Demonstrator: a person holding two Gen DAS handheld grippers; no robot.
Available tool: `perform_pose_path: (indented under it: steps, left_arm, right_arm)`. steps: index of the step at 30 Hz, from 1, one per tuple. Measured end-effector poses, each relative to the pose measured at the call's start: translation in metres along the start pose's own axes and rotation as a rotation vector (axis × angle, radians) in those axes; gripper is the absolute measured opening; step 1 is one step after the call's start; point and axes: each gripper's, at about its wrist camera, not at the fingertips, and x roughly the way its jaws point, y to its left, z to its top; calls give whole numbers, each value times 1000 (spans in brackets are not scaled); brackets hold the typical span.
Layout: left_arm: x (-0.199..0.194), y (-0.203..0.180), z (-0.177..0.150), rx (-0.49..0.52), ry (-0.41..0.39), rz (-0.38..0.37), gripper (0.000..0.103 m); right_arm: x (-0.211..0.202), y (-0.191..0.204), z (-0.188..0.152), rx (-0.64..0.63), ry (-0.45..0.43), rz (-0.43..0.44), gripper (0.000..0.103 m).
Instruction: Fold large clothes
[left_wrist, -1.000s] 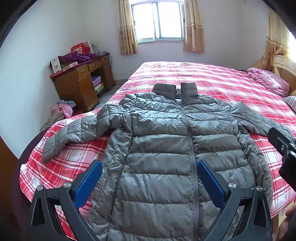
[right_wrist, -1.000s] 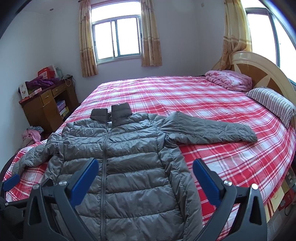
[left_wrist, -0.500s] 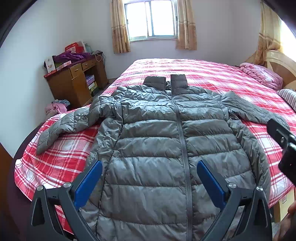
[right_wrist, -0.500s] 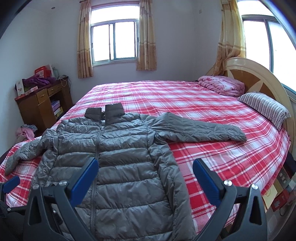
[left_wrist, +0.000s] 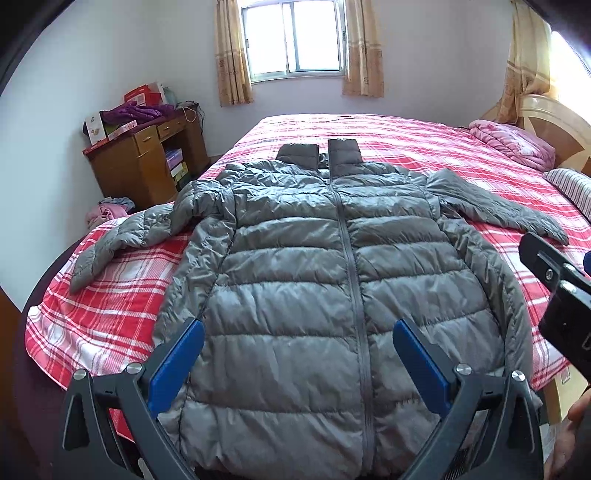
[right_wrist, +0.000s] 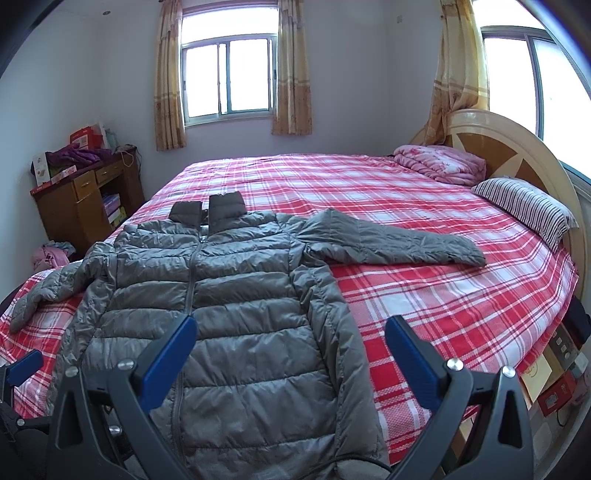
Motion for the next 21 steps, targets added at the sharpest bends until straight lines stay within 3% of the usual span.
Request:
perform_pose_path:
  steps: [9, 21]
  left_arm:
    - [-9, -16, -14, 53, 10, -26, 102]
    - [-16, -11, -17, 39, 13, -22, 102]
  right_arm:
    - [-5, -7, -13, 8, 19, 5, 103]
    - [-17, -3, -13, -4, -9, 12, 103]
